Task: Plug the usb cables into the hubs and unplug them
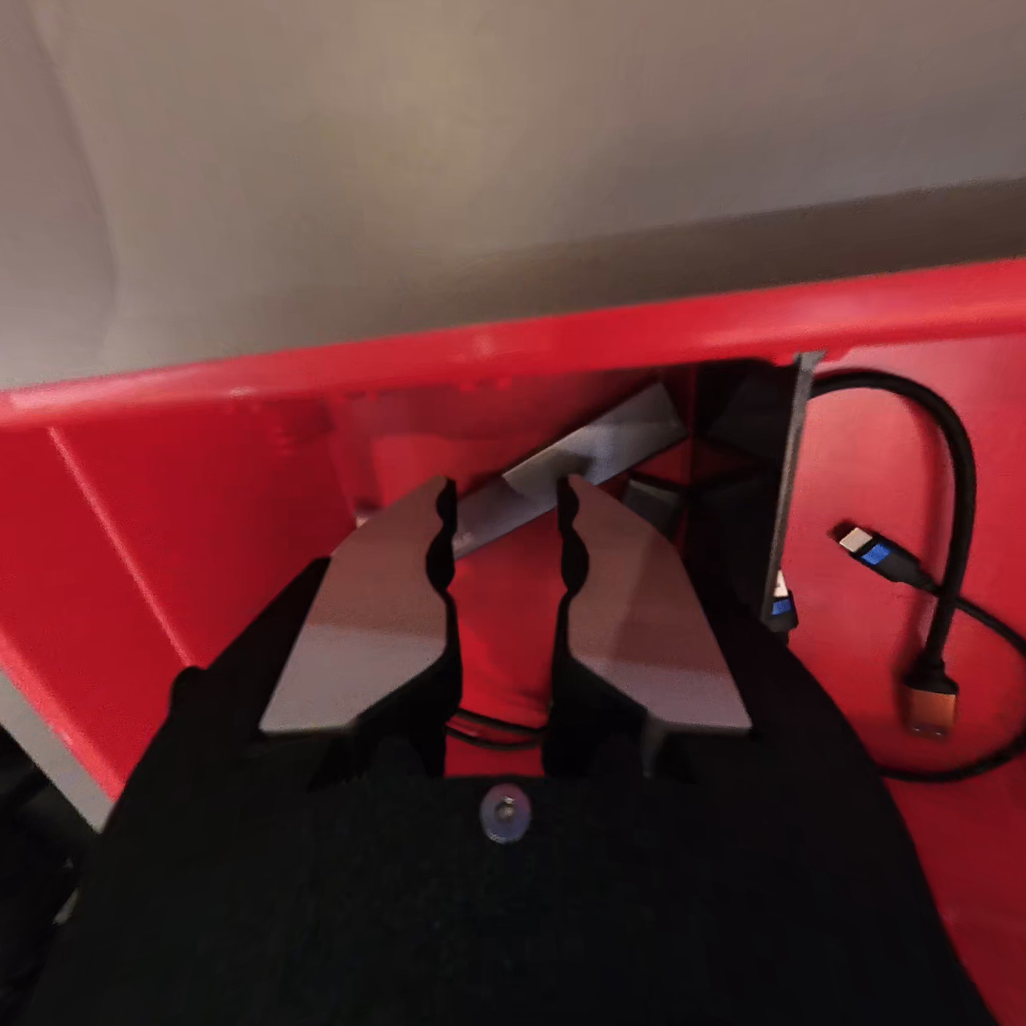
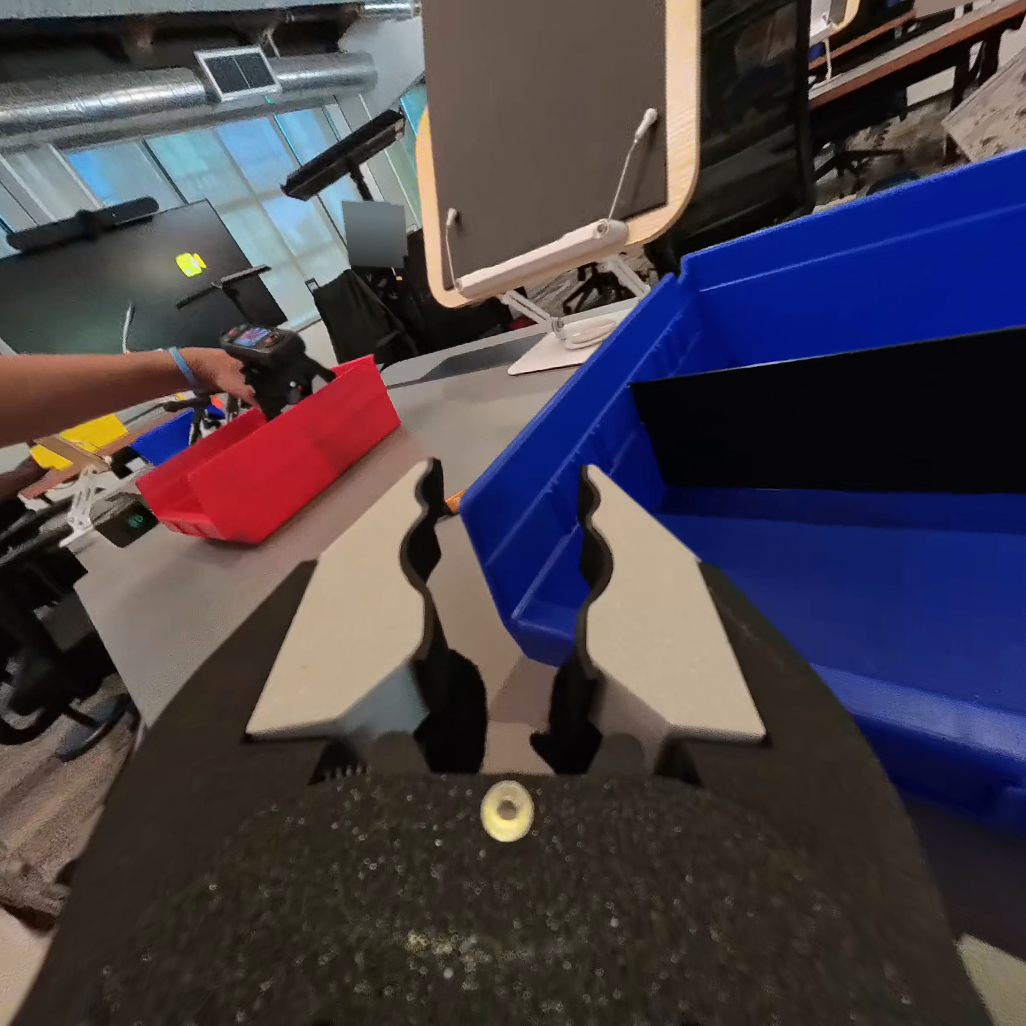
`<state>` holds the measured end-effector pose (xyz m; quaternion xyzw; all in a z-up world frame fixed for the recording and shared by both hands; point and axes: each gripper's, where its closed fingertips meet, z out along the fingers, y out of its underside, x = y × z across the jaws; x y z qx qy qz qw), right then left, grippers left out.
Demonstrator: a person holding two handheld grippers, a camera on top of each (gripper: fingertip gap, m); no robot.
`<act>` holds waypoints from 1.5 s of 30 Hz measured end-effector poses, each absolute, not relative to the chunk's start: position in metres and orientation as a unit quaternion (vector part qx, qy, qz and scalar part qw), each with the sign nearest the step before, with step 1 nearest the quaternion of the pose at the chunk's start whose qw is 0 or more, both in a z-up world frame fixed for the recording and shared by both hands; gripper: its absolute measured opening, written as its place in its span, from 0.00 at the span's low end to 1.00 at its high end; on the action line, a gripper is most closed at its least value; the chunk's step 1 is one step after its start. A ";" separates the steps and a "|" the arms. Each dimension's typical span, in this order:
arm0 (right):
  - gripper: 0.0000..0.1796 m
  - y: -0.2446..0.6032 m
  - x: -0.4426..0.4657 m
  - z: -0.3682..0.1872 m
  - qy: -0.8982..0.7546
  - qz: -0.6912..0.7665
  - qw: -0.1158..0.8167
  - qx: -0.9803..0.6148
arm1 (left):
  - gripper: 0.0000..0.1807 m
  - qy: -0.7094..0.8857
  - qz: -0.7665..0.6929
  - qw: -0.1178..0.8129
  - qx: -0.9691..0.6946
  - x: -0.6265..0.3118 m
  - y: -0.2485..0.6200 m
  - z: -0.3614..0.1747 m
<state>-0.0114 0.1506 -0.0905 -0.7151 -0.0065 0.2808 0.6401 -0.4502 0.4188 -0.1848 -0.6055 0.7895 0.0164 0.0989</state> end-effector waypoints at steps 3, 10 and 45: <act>0.25 0.147 -0.020 -0.082 -0.014 0.310 0.649 -0.695 | 0.22 0.792 -0.006 0.089 -0.604 -0.454 0.422 -0.186; 0.23 0.147 -0.039 -0.074 -0.040 0.354 0.649 -0.672 | 0.18 0.833 0.007 0.093 -0.546 -0.466 0.422 -0.191; 0.23 0.185 -0.205 -0.003 -0.279 0.294 0.643 -0.649 | 0.12 0.676 0.435 0.486 -0.343 -0.361 0.313 0.054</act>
